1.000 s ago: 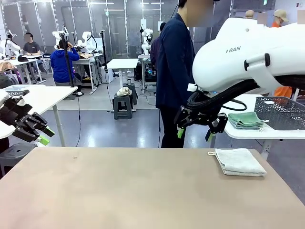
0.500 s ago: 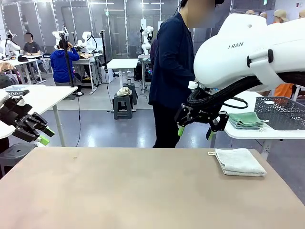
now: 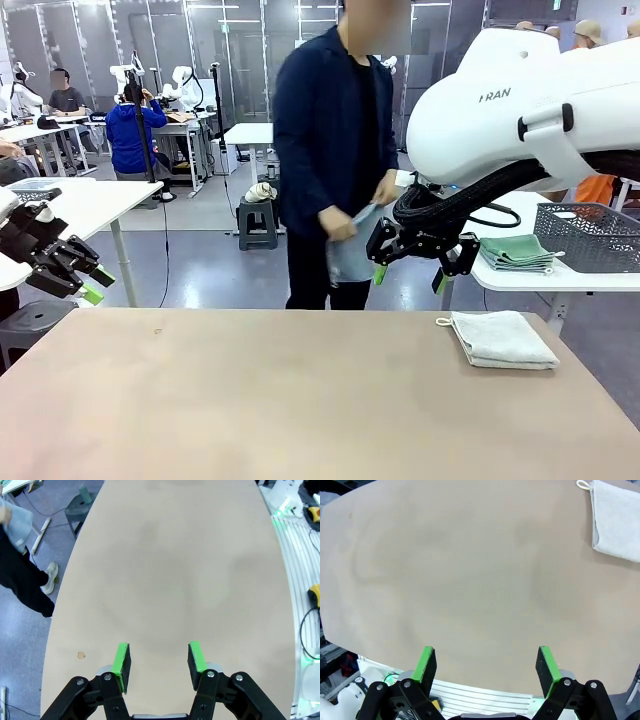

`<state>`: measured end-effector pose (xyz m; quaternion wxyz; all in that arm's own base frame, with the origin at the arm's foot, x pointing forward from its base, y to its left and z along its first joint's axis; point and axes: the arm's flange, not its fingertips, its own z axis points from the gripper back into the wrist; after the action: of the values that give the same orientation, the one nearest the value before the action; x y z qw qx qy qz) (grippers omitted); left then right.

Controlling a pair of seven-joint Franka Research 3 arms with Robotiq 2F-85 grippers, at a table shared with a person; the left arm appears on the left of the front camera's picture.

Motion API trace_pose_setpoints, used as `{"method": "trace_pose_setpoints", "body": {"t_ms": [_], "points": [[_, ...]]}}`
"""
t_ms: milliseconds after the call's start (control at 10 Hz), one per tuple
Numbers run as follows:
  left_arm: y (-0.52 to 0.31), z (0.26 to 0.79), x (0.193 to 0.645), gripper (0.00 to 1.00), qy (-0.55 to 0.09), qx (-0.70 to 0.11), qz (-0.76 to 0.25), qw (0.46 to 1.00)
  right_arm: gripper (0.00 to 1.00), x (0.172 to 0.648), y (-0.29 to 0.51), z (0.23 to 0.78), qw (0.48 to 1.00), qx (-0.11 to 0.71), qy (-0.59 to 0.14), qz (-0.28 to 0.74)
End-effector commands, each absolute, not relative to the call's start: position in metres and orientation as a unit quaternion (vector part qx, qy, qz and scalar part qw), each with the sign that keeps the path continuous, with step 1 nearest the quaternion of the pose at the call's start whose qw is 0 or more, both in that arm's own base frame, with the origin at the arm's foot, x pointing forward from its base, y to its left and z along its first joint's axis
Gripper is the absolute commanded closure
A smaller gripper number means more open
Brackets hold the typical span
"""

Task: Fold the towels and place them in the basket.
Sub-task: When a person lays out a Towel with hook on the table, fold it in half twice.

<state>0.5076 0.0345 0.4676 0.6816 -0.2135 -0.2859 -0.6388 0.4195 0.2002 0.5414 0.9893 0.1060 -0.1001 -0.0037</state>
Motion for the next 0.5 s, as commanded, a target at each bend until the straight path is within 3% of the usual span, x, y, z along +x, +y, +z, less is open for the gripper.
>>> {"method": "trace_pose_setpoints", "body": {"t_ms": [0, 400], "points": [[0.035, 0.469, 0.506, 0.4, -0.288, -0.211, -0.639, 0.681, 0.0, 0.419, 0.193, 0.546, 0.989, 0.1, -0.11, 0.001], [0.035, 0.469, 0.506, 0.4, -0.288, -0.211, -0.639, 0.681, 0.0, 0.423, 0.149, 0.574, 0.984, 0.109, -0.14, 0.007]]}}
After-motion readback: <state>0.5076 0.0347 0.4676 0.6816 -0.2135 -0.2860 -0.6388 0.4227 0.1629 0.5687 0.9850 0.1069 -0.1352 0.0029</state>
